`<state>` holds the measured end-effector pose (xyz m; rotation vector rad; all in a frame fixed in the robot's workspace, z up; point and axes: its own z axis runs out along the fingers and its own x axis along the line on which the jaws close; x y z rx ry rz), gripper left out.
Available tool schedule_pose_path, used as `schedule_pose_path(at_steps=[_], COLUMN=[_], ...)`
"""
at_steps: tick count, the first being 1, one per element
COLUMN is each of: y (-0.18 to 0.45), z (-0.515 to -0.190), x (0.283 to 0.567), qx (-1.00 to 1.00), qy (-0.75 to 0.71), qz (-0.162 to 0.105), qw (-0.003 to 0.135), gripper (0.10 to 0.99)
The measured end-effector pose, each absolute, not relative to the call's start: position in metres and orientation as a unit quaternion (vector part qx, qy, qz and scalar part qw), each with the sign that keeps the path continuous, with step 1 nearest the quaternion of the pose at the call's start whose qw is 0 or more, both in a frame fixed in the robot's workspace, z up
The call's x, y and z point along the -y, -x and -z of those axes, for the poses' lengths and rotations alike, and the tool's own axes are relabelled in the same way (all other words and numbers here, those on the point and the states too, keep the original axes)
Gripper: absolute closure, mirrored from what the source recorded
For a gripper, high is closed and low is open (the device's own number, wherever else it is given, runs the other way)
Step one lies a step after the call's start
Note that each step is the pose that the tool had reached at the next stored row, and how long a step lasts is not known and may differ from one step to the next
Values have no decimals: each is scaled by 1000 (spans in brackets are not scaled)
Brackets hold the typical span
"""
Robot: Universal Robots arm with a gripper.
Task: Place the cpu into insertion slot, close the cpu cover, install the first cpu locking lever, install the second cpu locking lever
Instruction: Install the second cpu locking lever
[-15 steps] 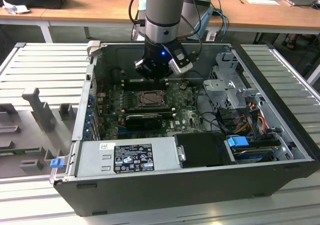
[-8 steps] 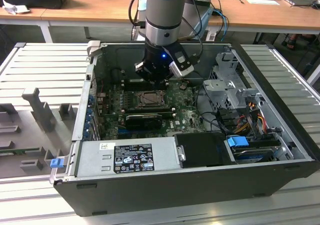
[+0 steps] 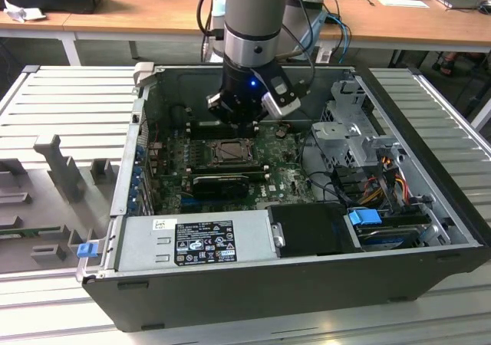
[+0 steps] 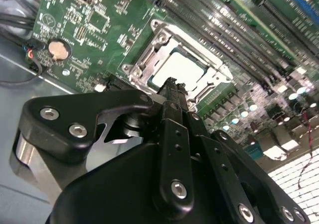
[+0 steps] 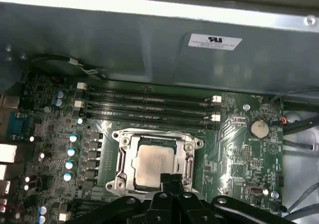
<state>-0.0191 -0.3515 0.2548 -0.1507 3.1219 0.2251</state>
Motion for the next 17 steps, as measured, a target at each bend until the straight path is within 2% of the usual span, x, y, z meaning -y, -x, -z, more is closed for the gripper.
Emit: schedule_pose_path(at_steps=[9, 17], y=[21, 51], z=[-239, -237], x=[381, 385], qx=[-996, -996], qy=[48, 48], qz=[-72, -73], qw=[4, 4], gripper=[980, 980])
